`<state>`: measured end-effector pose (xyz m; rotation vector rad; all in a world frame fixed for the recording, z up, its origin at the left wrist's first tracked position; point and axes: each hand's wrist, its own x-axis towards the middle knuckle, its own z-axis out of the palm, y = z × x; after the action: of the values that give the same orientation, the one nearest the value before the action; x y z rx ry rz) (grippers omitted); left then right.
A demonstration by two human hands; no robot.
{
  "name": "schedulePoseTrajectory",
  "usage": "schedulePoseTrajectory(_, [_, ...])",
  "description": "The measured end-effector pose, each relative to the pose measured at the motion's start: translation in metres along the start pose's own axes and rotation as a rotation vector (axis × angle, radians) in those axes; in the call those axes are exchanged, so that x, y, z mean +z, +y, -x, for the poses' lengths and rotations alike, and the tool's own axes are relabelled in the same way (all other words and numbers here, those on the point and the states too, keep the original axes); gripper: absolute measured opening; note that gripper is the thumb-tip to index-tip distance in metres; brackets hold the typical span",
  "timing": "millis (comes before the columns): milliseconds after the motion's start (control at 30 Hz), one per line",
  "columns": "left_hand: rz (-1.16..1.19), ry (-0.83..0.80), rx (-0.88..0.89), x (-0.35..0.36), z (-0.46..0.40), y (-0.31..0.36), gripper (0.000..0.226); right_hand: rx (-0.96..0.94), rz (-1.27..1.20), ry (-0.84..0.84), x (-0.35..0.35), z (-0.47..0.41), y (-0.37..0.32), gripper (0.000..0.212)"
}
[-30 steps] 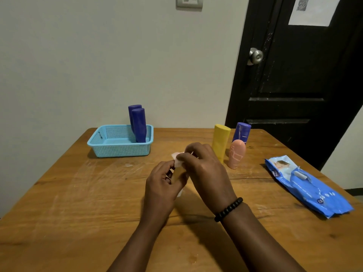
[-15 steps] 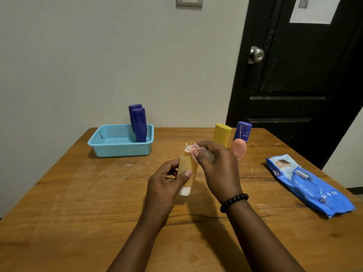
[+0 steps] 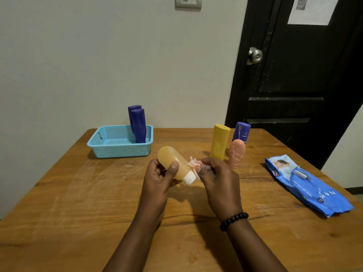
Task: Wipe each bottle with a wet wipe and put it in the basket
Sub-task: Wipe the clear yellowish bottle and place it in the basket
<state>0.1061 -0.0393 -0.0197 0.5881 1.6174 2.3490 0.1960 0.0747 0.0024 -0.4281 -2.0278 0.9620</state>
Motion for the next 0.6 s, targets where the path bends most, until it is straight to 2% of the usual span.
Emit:
schedulePoseTrajectory(67, [0.008, 0.021, -0.016, 0.0, -0.001, 0.0, 0.047, -0.023, -0.007, 0.079, -0.001, 0.004, -0.002, 0.017])
schedulePoseTrajectory(133, [0.023, 0.036, -0.019, 0.001, -0.001, 0.001, 0.044, -0.066, 0.034, 0.09, 0.002, 0.007, -0.004, 0.02])
schedulePoseTrajectory(333, [0.031, 0.093, -0.035, -0.003, -0.001, 0.0, 0.035, -0.338, 0.352, 0.033, 0.019, 0.024, -0.007, 0.025])
schedulePoseTrajectory(467, [0.046, 0.161, -0.064, -0.005, -0.004, -0.001, 0.033, -0.476, 0.522, -0.076, 0.021, 0.03, -0.006, 0.032])
schedulePoseTrajectory(533, [0.108, 0.173, -0.086, -0.006, -0.006, -0.001, 0.038, -0.48, 0.496, -0.078, 0.021, 0.031, -0.001, 0.03])
schedulePoseTrajectory(600, [0.252, 0.153, -0.12, -0.008, -0.007, 0.001, 0.041, -0.316, 0.257, 0.014, 0.016, 0.03, -0.002, 0.025])
